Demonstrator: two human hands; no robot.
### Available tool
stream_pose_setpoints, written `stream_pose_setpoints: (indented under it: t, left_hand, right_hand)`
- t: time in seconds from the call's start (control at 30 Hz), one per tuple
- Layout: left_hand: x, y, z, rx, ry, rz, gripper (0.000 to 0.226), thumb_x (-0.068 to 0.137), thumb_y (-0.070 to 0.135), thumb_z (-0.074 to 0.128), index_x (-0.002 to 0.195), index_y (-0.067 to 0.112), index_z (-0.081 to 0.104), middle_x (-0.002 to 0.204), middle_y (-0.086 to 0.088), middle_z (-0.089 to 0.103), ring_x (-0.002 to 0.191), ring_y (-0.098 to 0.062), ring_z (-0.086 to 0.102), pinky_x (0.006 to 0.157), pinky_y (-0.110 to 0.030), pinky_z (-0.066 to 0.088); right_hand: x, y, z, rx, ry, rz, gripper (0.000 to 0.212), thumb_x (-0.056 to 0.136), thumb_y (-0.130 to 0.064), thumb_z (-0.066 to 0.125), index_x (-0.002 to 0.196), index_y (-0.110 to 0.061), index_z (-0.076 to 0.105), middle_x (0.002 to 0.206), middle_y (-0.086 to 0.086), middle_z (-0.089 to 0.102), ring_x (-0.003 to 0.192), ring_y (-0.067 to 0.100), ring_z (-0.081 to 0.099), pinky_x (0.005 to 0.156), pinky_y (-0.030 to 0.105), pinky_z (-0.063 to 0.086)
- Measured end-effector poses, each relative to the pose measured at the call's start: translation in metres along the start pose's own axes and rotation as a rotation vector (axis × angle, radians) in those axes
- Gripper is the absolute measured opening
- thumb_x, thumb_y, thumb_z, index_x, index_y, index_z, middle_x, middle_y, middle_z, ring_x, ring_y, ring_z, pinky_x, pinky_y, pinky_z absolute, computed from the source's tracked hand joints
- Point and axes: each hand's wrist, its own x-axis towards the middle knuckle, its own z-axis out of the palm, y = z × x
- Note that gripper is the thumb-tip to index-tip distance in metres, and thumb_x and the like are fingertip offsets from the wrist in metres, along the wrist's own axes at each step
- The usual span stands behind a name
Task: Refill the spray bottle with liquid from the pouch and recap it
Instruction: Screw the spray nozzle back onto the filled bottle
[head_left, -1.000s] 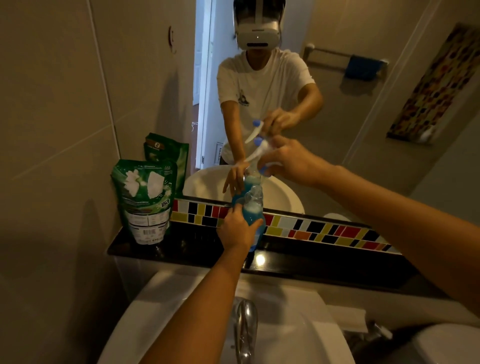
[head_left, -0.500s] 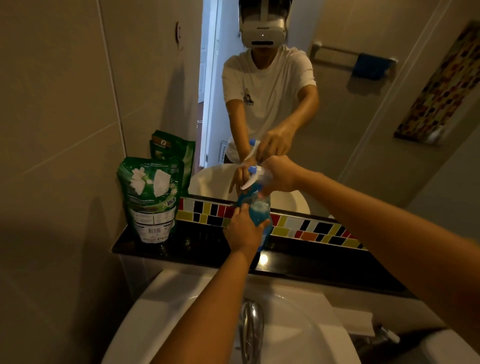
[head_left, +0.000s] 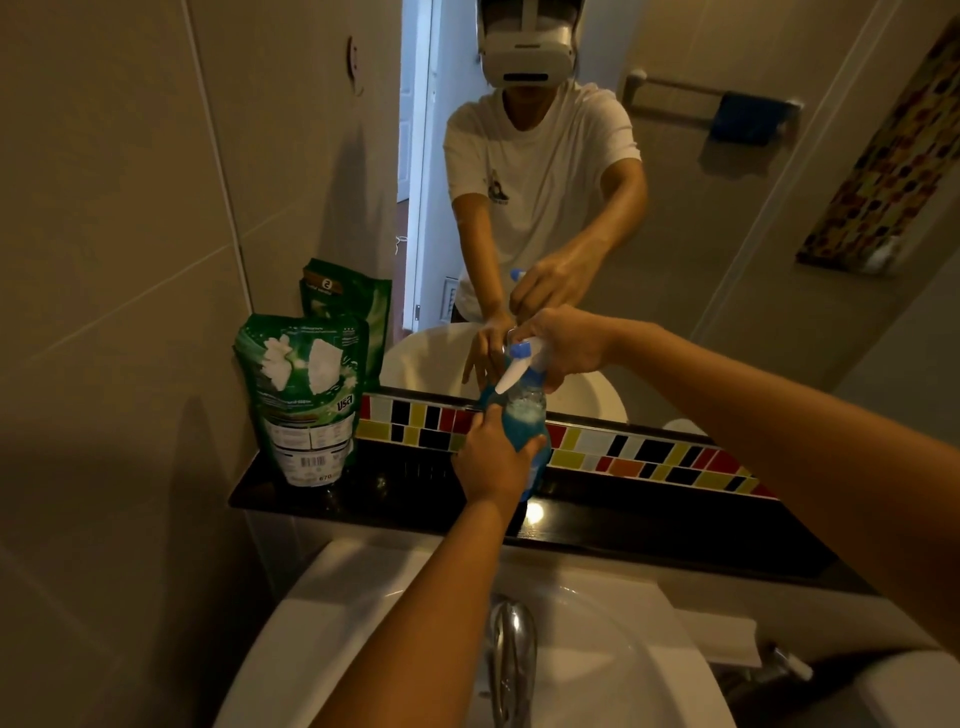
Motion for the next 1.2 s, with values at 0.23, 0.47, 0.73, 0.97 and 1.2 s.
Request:
stream_pose_setpoints:
  t: [0.23, 0.47, 0.73, 0.97, 1.2]
  left_hand:
    - [0.0, -0.001, 0.001, 0.014, 0.01, 0.001, 0.055, 0.077, 0.042, 0.077, 0.12, 0.015, 0.056, 0.119, -0.007, 0.062, 0.109, -0.026, 0.063, 0.086, -0.044, 0.056]
    - [-0.001, 0.002, -0.001, 0.049, -0.004, -0.009, 0.056, 0.078, 0.046, 0.075, 0.12, 0.015, 0.055, 0.119, -0.008, 0.061, 0.109, -0.029, 0.061, 0.086, -0.047, 0.054]
    - [0.0, 0.0, 0.0, 0.049, -0.021, -0.014, 0.055, 0.079, 0.046, 0.074, 0.119, 0.014, 0.054, 0.122, -0.008, 0.059, 0.111, -0.03, 0.06, 0.087, -0.049, 0.054]
    - [0.001, 0.001, 0.001, 0.052, -0.033, -0.031, 0.057, 0.078, 0.046, 0.074, 0.122, 0.016, 0.054, 0.123, -0.007, 0.059, 0.112, -0.03, 0.059, 0.088, -0.051, 0.053]
    - [0.002, -0.001, 0.001, 0.046, -0.033, -0.026, 0.054, 0.078, 0.046, 0.074, 0.118, 0.016, 0.054, 0.122, -0.006, 0.059, 0.111, -0.03, 0.06, 0.088, -0.051, 0.053]
  right_hand:
    - [0.001, -0.002, -0.001, -0.016, -0.006, -0.023, 0.047, 0.076, -0.021, 0.075, 0.118, -0.009, 0.059, 0.106, 0.007, 0.062, 0.098, 0.022, 0.059, 0.083, 0.033, 0.051]
    - [0.002, -0.001, 0.0, 0.028, 0.052, -0.055, 0.035, 0.079, -0.041, 0.071, 0.099, -0.019, 0.054, 0.094, -0.001, 0.058, 0.086, 0.015, 0.056, 0.061, 0.015, 0.041]
    - [0.005, 0.008, 0.008, 0.089, 0.05, -0.027, 0.052, 0.071, -0.024, 0.08, 0.116, -0.01, 0.056, 0.104, 0.003, 0.058, 0.101, 0.023, 0.059, 0.078, 0.027, 0.046]
    - [0.004, 0.007, 0.009, 0.111, 0.108, -0.136, 0.038, 0.073, -0.044, 0.076, 0.098, -0.021, 0.059, 0.089, -0.004, 0.062, 0.085, 0.016, 0.061, 0.066, 0.019, 0.045]
    - [0.006, 0.014, 0.013, 0.197, 0.068, -0.072, 0.044, 0.073, -0.023, 0.079, 0.11, -0.012, 0.058, 0.101, 0.007, 0.063, 0.082, 0.019, 0.063, 0.068, 0.028, 0.055]
